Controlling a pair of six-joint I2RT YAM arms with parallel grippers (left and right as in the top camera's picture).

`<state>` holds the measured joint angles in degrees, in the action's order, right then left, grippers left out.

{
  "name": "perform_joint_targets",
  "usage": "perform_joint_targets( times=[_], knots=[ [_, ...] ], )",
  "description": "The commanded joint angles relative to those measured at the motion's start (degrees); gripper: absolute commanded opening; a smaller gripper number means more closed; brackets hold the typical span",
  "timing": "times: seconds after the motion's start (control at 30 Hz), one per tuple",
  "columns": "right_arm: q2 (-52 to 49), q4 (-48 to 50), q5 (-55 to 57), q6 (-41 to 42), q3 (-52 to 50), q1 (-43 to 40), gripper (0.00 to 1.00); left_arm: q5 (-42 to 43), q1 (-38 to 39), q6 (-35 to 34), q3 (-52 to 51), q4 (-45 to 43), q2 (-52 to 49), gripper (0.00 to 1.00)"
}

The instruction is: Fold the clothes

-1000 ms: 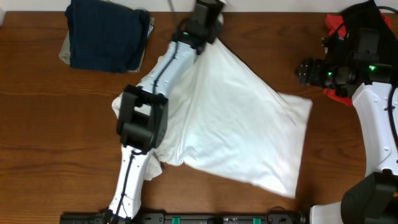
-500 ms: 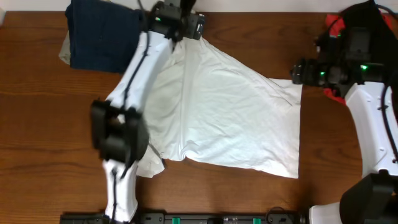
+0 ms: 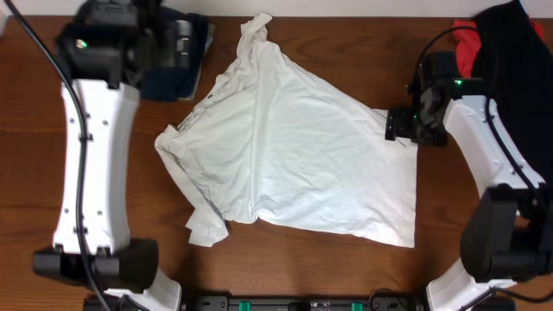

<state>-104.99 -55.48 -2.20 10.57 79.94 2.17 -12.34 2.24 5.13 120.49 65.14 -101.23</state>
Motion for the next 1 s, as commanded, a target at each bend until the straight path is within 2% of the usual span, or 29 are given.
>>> perform_joint_targets(
  times=[0.0, 0.1, 0.17, 0.53, 0.97],
  knots=[
    [-1.1, 1.7, 1.7, 1.8, -0.2, 0.4, 0.74, -0.6, -4.6, -5.4, -3.2, 0.5, -1.6, 0.98],
    [-1.2, 3.4, 1.7, 1.8, -0.2, 0.6, 0.65, 1.9, -7.1, -6.2, -5.7, 0.0, -1.6, 0.98],
    [-1.3, 3.4, 1.8, 1.8, -0.2, 0.9, 0.62, 2.9, -8.1, -6.3, -7.0, -0.1, -1.6, 0.98],
    [-3.8, 3.4, 2.9, 1.9, -0.3, 3.5, 0.59, 2.9, -8.7, -6.3, -14.3, -3.3, -1.6, 0.98],
    [-7.9, 4.3, 6.6, 1.8, -0.3, 3.3, 0.59, 2.9, -8.7, -6.3, -15.0, -2.9, -1.6, 0.98]
  ],
)
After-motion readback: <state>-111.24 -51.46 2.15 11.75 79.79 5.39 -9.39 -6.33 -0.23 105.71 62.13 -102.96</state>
